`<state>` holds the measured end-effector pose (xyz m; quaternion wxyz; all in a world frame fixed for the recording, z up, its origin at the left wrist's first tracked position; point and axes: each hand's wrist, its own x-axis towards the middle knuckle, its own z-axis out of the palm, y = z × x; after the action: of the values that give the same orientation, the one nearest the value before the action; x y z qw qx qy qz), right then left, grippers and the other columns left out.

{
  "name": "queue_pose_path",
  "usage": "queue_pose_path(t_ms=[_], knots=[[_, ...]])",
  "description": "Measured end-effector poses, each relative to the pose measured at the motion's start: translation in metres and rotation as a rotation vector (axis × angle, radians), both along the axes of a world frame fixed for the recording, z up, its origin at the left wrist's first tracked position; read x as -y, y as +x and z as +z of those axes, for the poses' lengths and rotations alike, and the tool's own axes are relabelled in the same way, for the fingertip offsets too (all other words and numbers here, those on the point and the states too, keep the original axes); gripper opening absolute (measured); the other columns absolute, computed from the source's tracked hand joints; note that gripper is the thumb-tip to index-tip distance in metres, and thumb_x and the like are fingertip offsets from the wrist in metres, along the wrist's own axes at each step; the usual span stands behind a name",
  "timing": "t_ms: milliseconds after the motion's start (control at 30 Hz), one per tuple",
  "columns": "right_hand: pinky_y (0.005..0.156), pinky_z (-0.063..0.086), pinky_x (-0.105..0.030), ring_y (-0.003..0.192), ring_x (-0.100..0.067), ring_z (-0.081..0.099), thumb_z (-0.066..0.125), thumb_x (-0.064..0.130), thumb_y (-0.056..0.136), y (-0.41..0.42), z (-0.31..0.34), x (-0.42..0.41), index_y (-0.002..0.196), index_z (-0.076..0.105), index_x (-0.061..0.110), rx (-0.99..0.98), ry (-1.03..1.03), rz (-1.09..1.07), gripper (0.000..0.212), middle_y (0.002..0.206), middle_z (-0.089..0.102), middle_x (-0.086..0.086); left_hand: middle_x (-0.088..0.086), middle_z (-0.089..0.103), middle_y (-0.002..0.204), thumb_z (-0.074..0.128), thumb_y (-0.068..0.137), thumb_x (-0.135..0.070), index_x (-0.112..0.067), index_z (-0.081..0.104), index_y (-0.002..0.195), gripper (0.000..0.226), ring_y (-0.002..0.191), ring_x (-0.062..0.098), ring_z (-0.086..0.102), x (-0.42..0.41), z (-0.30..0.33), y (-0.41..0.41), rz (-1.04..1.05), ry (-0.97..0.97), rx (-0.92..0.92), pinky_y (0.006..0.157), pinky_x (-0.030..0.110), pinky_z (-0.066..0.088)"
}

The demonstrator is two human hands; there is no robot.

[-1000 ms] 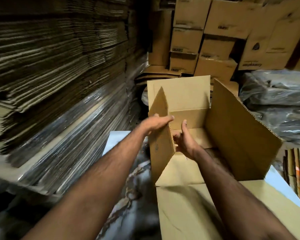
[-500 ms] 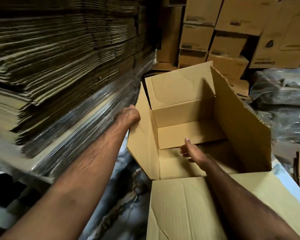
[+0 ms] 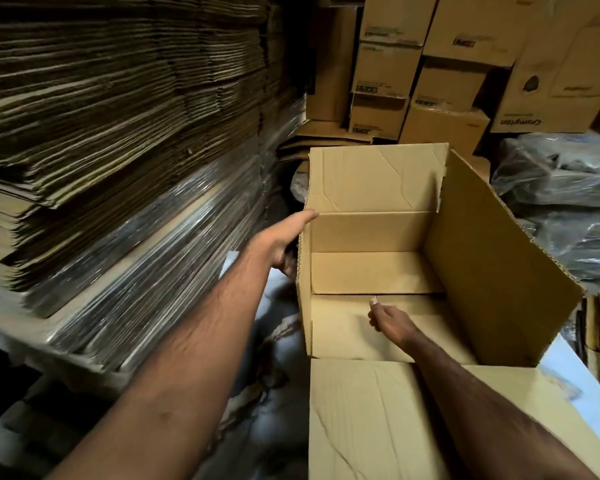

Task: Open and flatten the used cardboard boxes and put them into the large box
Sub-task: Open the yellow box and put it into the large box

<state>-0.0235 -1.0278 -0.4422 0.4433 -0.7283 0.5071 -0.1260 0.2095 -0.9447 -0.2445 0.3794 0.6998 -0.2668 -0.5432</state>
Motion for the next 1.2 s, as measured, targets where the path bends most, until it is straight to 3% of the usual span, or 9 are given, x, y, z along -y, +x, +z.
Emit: queue_pose_path(t_ms=[167, 300, 433, 767, 833, 933, 1033, 1100, 1200], knots=[[0.092, 0.052, -0.04, 0.092, -0.024, 0.066, 0.034, 0.056, 0.102, -0.007, -0.004, 0.003, 0.091, 0.07, 0.007, 0.002, -0.003, -0.006, 0.062, 0.095, 0.071, -0.007, 0.004, 0.066, 0.066, 0.051, 0.091, -0.058, -0.016, 0.063, 0.083, 0.043, 0.062, 0.022, 0.065, 0.005, 0.002, 0.003, -0.027, 0.037, -0.091, 0.074, 0.036, 0.053], [0.091, 0.051, -0.037, 0.094, -0.024, 0.066, 0.034, 0.054, 0.102, 0.001, -0.004, 0.003, 0.095, 0.07, 0.008, -0.001, -0.012, 0.02, 0.058, 0.096, 0.071, -0.005, 0.006, 0.071, 0.085, 0.054, 0.09, -0.061, -0.016, 0.069, 0.09, 0.047, 0.083, 0.023, 0.065, 0.0, -0.009, 0.018, -0.005, -0.047, -0.184, 0.105, 0.046, 0.044], [0.088, 0.05, -0.035, 0.093, -0.026, 0.066, 0.035, 0.053, 0.103, 0.008, -0.007, 0.002, 0.092, 0.069, 0.003, -0.043, -0.016, 0.068, 0.062, 0.091, 0.071, -0.005, 0.006, 0.07, 0.088, 0.055, 0.088, -0.063, -0.018, 0.07, 0.09, 0.048, 0.084, 0.022, 0.065, 0.004, -0.012, 0.012, 0.01, -0.066, -0.177, 0.11, 0.047, 0.041], [0.091, 0.051, -0.038, 0.094, -0.028, 0.065, 0.033, 0.056, 0.102, 0.003, -0.011, 0.009, 0.094, 0.069, 0.005, -0.139, -0.055, 0.098, 0.063, 0.096, 0.071, -0.009, 0.005, 0.071, 0.064, 0.056, 0.097, -0.041, -0.01, 0.065, 0.091, 0.033, 0.052, 0.018, 0.068, -0.042, -0.034, 0.063, 0.288, -0.071, -0.136, 0.051, 0.025, 0.055], [0.091, 0.051, -0.037, 0.096, -0.027, 0.065, 0.033, 0.057, 0.101, 0.002, -0.013, 0.011, 0.095, 0.07, 0.007, -0.178, -0.061, 0.116, 0.062, 0.097, 0.071, -0.008, 0.009, 0.071, 0.074, 0.055, 0.099, -0.042, -0.009, 0.061, 0.098, 0.034, 0.059, 0.021, 0.068, -0.058, -0.051, 0.075, 0.266, 0.034, 0.118, 0.052, 0.026, 0.054], [0.088, 0.051, -0.037, 0.095, -0.028, 0.064, 0.034, 0.055, 0.102, 0.005, -0.006, 0.012, 0.095, 0.069, 0.007, -0.193, -0.09, 0.113, 0.06, 0.097, 0.071, -0.008, 0.019, 0.064, 0.122, 0.054, 0.096, -0.051, -0.003, 0.058, 0.124, 0.056, 0.107, 0.034, 0.063, -0.057, -0.095, 0.082, 0.225, 0.326, 0.875, 0.087, 0.036, 0.051], [0.081, 0.051, -0.035, 0.088, -0.026, 0.063, 0.036, 0.052, 0.102, 0.01, -0.001, 0.01, 0.09, 0.068, 0.007, -0.169, -0.146, 0.117, 0.056, 0.091, 0.07, -0.007, 0.027, 0.037, 0.15, 0.042, 0.103, -0.033, -0.003, 0.025, 0.151, 0.058, 0.137, 0.039, 0.04, -0.031, -0.109, 0.053, 0.229, 0.462, 1.149, 0.108, 0.048, 0.036], [0.067, 0.045, -0.031, 0.078, -0.025, 0.06, 0.039, 0.049, 0.103, 0.01, -0.002, 0.007, 0.077, 0.06, 0.007, -0.18, -0.196, 0.135, 0.054, 0.077, 0.065, -0.005, 0.037, 0.001, 0.157, 0.034, 0.104, -0.046, -0.006, -0.003, 0.156, 0.075, 0.147, 0.048, 0.007, -0.017, -0.105, 0.027, 0.047, 0.5, 1.273, 0.118, 0.059, 0.012], [0.055, 0.031, -0.031, 0.066, -0.024, 0.051, 0.042, 0.044, 0.103, 0.01, -0.003, 0.004, 0.065, 0.046, 0.011, -0.192, -0.267, 0.164, 0.05, 0.063, 0.053, -0.002, 0.034, -0.021, 0.155, 0.029, 0.093, -0.073, -0.012, -0.011, 0.155, 0.097, 0.144, 0.052, -0.018, -0.002, -0.1, 0.007, -0.119, 0.499, 1.332, 0.114, 0.064, -0.009]])
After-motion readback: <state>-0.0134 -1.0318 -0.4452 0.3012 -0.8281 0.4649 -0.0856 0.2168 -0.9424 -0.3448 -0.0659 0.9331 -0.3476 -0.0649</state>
